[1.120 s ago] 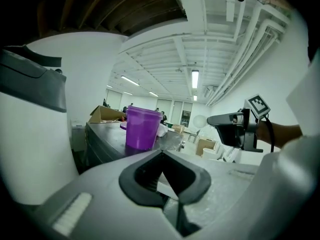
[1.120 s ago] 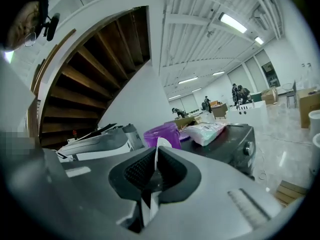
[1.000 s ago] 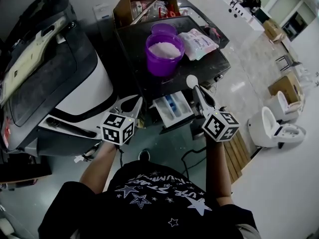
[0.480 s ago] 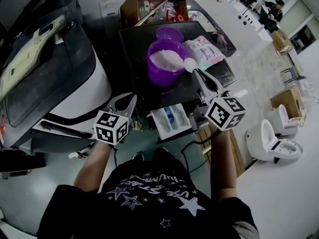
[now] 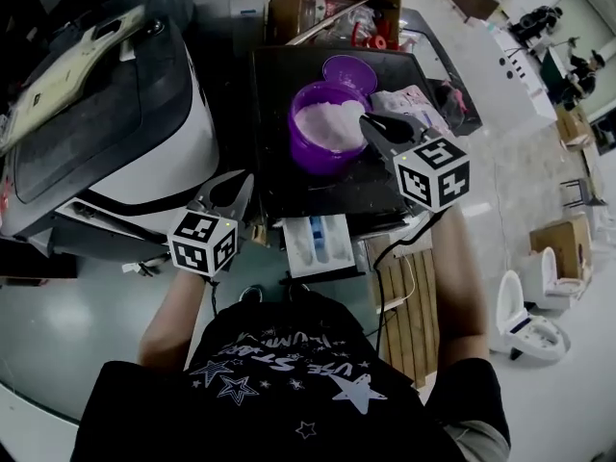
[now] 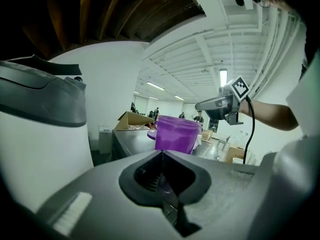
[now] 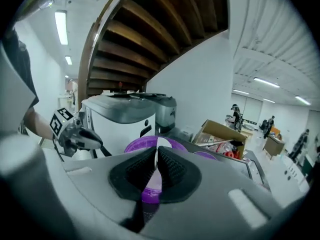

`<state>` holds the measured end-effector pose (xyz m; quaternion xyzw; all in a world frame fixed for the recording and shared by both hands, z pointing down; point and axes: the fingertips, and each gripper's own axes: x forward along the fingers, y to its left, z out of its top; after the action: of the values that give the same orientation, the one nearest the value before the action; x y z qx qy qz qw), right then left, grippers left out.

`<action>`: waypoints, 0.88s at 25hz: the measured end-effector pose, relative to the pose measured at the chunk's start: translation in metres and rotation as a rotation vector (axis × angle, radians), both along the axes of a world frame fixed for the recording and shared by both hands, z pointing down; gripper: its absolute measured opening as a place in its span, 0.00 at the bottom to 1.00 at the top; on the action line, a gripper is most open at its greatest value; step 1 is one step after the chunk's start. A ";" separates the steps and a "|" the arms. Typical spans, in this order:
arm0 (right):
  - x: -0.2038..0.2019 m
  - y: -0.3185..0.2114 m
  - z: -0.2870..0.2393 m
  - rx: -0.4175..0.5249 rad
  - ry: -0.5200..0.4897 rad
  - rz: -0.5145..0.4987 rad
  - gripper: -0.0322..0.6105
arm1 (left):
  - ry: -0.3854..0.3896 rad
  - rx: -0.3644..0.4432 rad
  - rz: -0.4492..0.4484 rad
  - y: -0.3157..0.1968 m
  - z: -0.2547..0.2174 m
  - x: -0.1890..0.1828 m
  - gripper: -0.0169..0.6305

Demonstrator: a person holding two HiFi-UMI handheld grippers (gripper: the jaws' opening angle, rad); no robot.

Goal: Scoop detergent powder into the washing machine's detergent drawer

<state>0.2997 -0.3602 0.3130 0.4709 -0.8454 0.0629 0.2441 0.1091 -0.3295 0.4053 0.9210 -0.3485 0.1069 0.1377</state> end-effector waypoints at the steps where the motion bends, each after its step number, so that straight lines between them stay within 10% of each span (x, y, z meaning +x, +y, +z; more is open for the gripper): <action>1: 0.001 -0.003 0.003 -0.022 0.029 -0.025 0.11 | 0.000 0.001 -0.013 0.000 0.000 0.000 0.03; 14: -0.008 -0.019 0.058 -0.332 0.587 -0.443 0.10 | -0.009 -0.016 -0.108 0.004 0.009 -0.007 0.03; 22: -0.004 -0.022 0.084 -0.519 0.754 -0.517 0.10 | -0.020 -0.021 -0.132 0.008 0.013 -0.016 0.03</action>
<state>0.2960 -0.3820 0.3971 0.1607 -0.7441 0.0341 0.6476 0.0933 -0.3220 0.4185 0.8933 -0.4088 0.1104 0.1506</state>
